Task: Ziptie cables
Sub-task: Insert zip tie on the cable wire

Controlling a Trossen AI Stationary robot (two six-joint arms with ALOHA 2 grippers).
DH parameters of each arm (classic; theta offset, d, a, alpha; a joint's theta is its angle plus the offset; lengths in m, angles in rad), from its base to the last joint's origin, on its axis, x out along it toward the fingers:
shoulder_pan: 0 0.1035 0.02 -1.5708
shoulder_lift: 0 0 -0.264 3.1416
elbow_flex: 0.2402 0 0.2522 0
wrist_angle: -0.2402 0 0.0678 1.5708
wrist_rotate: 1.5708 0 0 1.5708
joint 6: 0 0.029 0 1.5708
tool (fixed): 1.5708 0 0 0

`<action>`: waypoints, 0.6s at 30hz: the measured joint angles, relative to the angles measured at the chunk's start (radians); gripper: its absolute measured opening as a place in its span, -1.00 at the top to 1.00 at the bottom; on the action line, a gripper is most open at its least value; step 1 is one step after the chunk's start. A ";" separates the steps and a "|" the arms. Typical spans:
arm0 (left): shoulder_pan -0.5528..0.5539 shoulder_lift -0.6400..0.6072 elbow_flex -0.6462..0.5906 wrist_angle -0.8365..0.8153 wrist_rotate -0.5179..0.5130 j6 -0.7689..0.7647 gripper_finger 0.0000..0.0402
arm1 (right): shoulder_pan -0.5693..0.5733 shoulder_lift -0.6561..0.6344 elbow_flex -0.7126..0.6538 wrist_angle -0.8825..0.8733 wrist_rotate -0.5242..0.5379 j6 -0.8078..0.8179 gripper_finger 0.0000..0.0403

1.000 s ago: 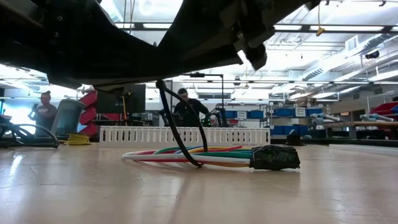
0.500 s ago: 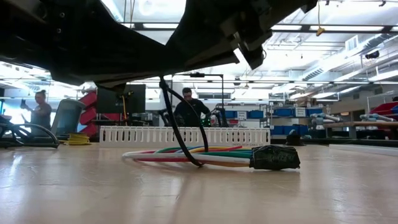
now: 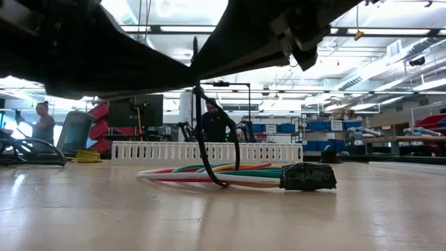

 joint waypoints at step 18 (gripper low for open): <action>-0.006 0.000 0.000 0.024 -0.084 -0.004 1.00 | 0.004 0.000 0.000 0.020 0.006 0.002 1.00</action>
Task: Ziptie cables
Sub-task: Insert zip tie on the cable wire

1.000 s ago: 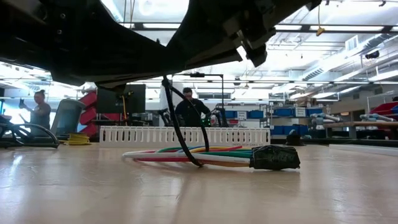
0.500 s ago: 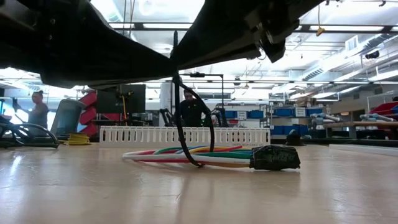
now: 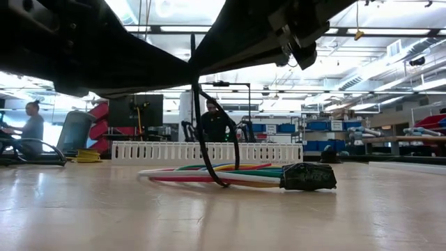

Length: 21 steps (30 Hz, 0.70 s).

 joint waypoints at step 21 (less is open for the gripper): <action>-0.023 0.000 0.000 -0.019 -0.070 -0.009 1.00 | 0.029 0.000 0.000 -0.003 0.022 -0.080 1.00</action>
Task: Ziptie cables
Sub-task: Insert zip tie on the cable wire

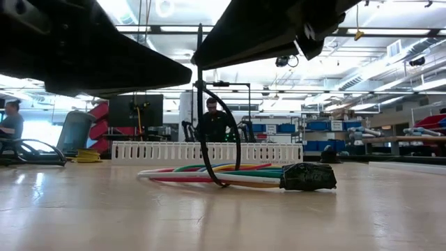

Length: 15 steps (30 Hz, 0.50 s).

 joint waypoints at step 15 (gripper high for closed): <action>0.063 0.000 0.000 0.008 0.173 -0.072 1.00 | -0.016 0.000 0.000 0.051 -0.022 -0.044 1.00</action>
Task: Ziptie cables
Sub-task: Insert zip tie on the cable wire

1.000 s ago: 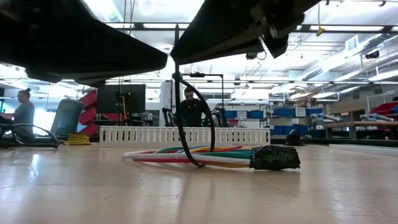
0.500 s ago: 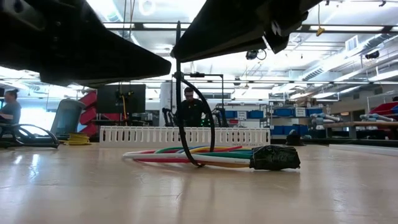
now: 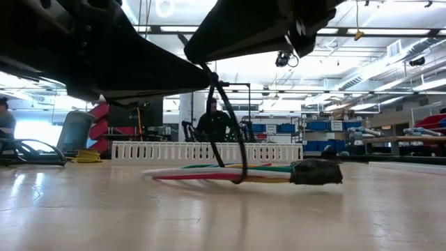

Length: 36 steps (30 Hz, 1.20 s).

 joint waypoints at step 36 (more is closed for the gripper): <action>0.043 0.000 0.000 0.037 0.056 -0.011 1.00 | -0.005 0.000 -0.001 0.013 0.007 -0.010 1.00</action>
